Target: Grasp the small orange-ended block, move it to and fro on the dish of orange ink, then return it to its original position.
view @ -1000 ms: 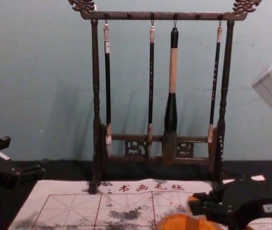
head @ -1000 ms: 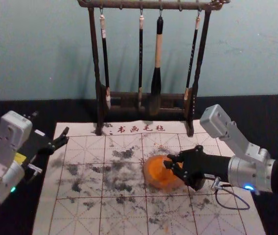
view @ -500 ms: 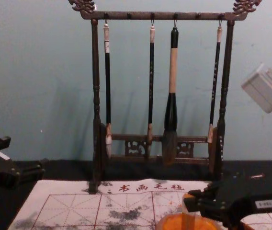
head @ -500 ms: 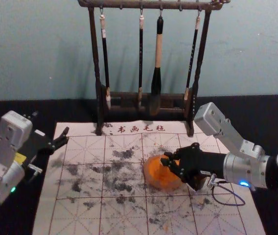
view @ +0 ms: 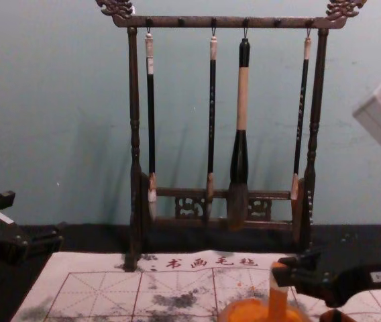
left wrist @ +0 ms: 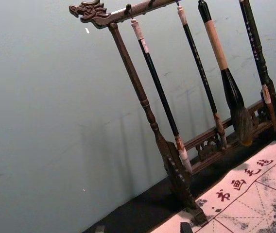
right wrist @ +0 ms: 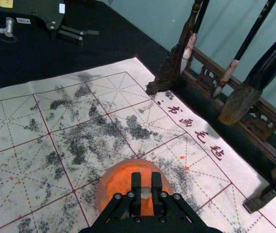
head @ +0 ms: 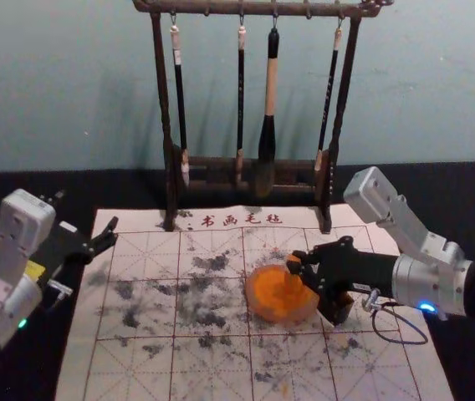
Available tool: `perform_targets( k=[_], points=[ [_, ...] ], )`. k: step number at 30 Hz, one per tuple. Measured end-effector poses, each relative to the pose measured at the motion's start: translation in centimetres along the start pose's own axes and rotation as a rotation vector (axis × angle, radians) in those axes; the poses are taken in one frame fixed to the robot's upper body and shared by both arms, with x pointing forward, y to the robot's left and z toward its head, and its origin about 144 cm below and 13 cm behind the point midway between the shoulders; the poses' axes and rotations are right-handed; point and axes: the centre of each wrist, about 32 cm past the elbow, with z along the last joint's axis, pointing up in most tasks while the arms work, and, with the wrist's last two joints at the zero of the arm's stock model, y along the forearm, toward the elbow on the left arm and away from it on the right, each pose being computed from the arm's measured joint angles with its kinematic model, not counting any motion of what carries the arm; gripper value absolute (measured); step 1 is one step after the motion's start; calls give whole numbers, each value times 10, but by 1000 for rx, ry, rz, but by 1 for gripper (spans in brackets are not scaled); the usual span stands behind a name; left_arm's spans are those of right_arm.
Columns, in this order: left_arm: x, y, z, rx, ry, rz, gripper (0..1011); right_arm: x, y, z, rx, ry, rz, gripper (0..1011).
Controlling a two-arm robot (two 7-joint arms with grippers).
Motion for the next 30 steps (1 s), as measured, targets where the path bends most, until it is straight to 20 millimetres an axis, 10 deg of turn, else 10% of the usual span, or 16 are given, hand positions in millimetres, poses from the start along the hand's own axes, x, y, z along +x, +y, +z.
perform_targets(
  k=[30],
  points=[
    [0, 0, 0, 0, 0, 0, 1001, -15, -56, 2, 72, 52, -78, 78]
  ],
)
